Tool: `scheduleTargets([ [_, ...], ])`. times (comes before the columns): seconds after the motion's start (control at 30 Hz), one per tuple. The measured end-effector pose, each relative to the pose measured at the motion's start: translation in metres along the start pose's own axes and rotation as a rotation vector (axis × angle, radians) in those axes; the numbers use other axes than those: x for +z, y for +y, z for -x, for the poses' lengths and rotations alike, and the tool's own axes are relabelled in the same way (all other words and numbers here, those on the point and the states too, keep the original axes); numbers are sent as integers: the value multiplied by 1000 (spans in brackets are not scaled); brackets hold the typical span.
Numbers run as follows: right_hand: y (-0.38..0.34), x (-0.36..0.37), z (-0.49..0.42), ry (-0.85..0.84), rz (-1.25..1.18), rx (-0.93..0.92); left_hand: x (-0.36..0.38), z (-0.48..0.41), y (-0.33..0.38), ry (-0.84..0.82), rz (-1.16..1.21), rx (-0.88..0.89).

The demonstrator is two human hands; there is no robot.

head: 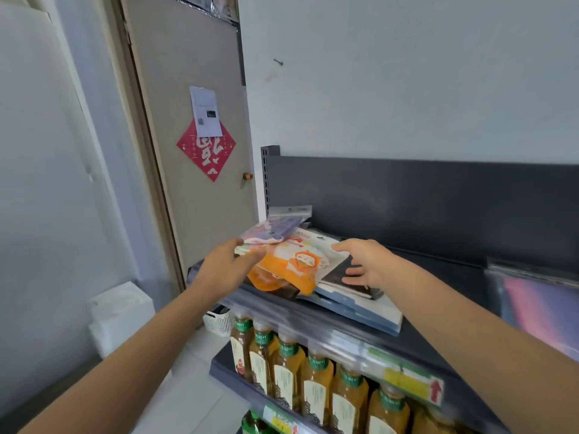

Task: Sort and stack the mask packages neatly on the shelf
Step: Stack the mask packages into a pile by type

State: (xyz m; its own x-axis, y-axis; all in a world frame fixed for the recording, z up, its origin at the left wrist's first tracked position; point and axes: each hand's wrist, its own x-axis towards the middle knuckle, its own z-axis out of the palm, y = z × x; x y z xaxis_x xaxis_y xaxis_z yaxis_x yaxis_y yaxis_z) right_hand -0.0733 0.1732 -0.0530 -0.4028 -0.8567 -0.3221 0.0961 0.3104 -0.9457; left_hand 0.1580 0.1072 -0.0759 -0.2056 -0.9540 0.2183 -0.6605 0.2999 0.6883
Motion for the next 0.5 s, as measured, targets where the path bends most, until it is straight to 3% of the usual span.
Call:
scheduleTargets([
  [0.17,-11,9,-50,24,-47,109,15,-62,-1,8,-247,105],
  [0.3,-14,10,-69,36,-100,138,35,-88,4,-96,-495,270],
  [0.4,-10,10,-75,64,-113,119,52,-91,8,-151,-506,388],
  [0.5,-7,9,-76,76,-114,101,65,-98,17,-202,-469,382],
])
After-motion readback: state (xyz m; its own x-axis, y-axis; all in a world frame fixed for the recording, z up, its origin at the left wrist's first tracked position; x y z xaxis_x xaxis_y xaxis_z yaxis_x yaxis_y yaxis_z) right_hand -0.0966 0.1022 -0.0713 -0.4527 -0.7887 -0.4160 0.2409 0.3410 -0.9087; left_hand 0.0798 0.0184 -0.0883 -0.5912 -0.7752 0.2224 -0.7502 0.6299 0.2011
